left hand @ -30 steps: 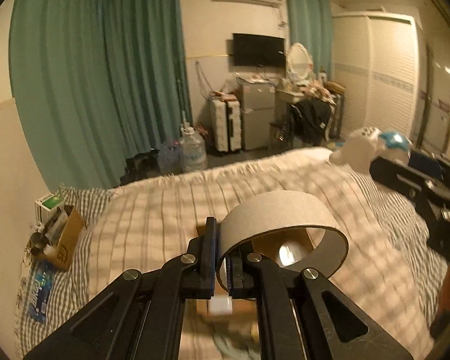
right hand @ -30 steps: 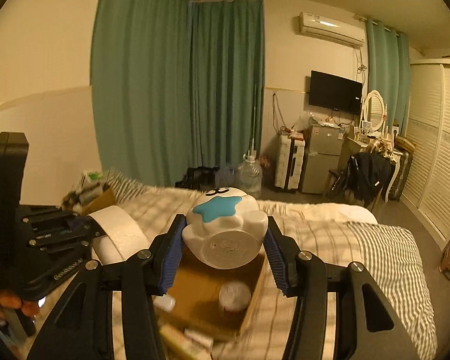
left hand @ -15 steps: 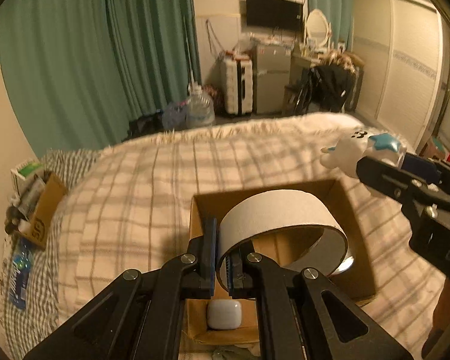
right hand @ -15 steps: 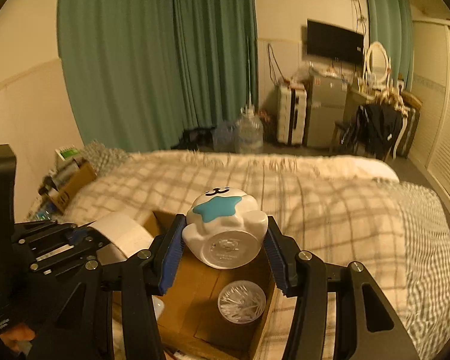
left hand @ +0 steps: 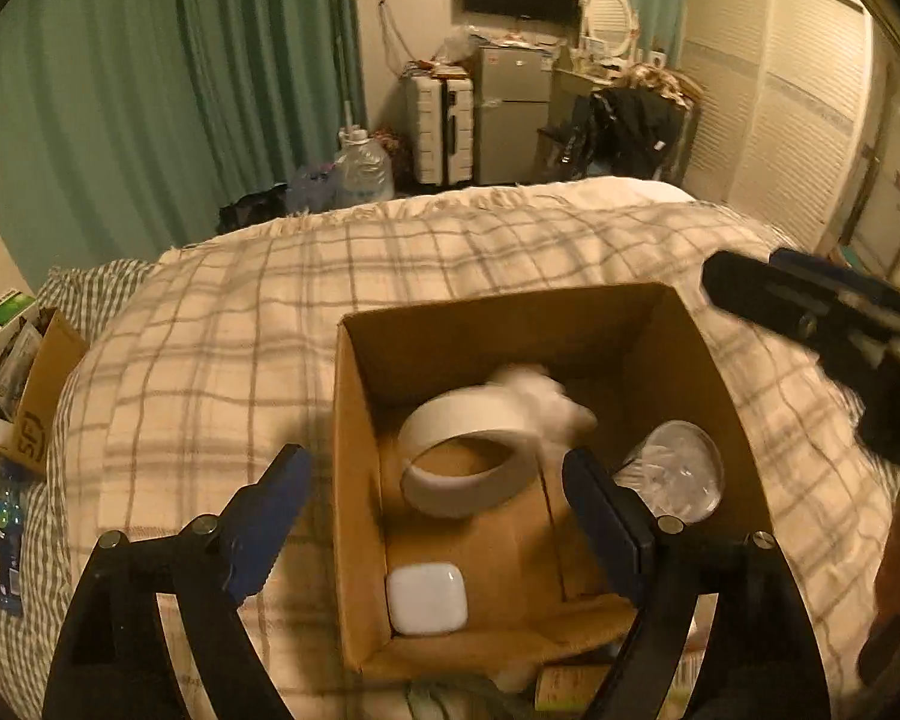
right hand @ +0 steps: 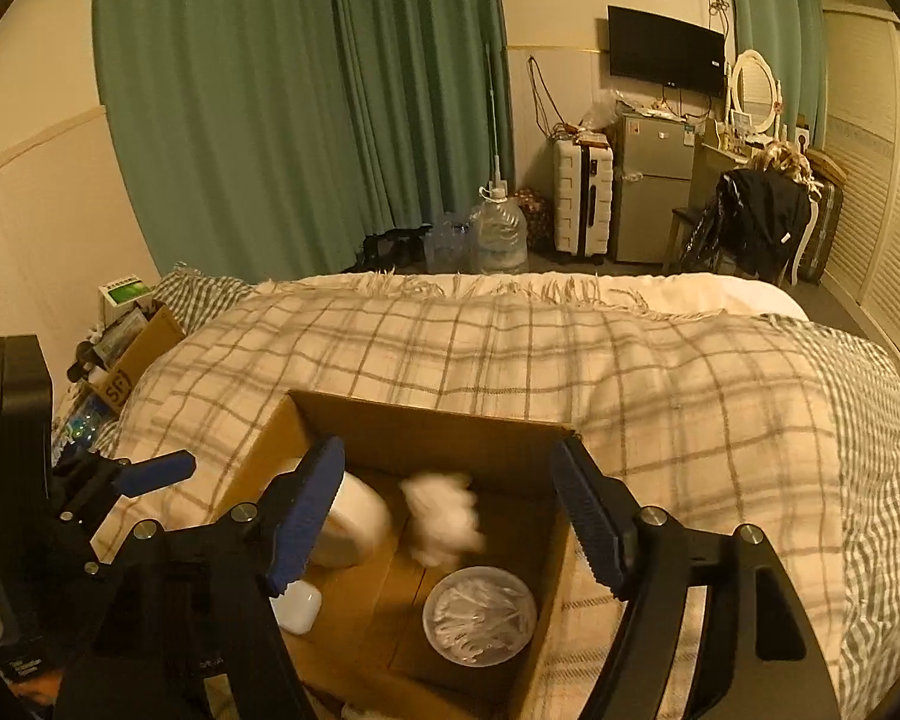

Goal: Organize objects
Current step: 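Carry the tape roll and figurine over the box and release both, then lift both open tools out of the box, then grasp the yellow barcode-labelled box with the right tool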

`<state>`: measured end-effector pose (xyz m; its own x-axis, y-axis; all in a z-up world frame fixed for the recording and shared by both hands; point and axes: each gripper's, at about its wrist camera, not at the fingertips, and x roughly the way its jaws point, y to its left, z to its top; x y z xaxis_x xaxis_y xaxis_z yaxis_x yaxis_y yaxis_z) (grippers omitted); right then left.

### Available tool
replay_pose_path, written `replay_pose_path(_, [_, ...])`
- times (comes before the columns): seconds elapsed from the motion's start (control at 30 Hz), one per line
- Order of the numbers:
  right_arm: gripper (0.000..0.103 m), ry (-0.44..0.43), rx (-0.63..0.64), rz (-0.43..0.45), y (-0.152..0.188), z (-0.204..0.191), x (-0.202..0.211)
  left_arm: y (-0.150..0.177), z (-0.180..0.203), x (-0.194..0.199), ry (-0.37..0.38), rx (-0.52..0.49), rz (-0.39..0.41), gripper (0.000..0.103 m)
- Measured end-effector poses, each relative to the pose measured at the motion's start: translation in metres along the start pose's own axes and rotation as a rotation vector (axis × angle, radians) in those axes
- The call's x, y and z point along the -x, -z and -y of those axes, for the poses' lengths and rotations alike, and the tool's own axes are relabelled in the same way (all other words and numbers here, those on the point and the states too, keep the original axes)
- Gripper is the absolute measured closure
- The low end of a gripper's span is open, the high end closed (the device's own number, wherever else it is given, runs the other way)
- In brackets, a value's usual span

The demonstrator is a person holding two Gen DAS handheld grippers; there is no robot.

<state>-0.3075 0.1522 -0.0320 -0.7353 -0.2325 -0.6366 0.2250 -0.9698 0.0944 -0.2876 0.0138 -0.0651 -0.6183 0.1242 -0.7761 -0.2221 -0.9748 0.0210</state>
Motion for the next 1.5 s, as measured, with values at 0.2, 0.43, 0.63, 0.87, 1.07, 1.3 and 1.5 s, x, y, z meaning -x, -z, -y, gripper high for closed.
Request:
replay_pose_path(0.2, [0.028,0.028,0.062,0.057,-0.002,-0.001,0.065,0.012,-0.002,0.040,0.006,-0.008,-0.004,0.008])
replay_pose_path(0.43, [0.020,0.042,0.132,0.126,0.016,-0.004,0.146,0.047,0.001,0.125,-0.073,0.010,0.138,0.000])
replay_pose_path(0.63, [0.012,0.034,0.178,0.134,0.067,-0.010,0.183,0.092,0.009,0.157,-0.107,0.068,0.205,0.000])
replay_pose_path(0.87, [0.007,0.037,0.127,0.074,0.130,-0.012,0.135,0.145,0.011,0.126,-0.170,0.242,0.236,0.000])
replay_pose_path(1.07, [0.007,0.005,0.116,-0.112,0.169,-0.011,0.058,0.171,0.000,0.080,-0.276,0.255,0.158,0.000])
replay_pose_path(1.3, [0.007,-0.041,0.086,-0.211,0.159,-0.011,0.008,0.180,-0.015,0.073,-0.232,0.335,0.133,0.000])
replay_pose_path(1.5, [0.011,-0.047,0.122,-0.285,0.171,-0.023,-0.007,0.182,-0.016,0.065,-0.220,0.338,0.100,0.000])
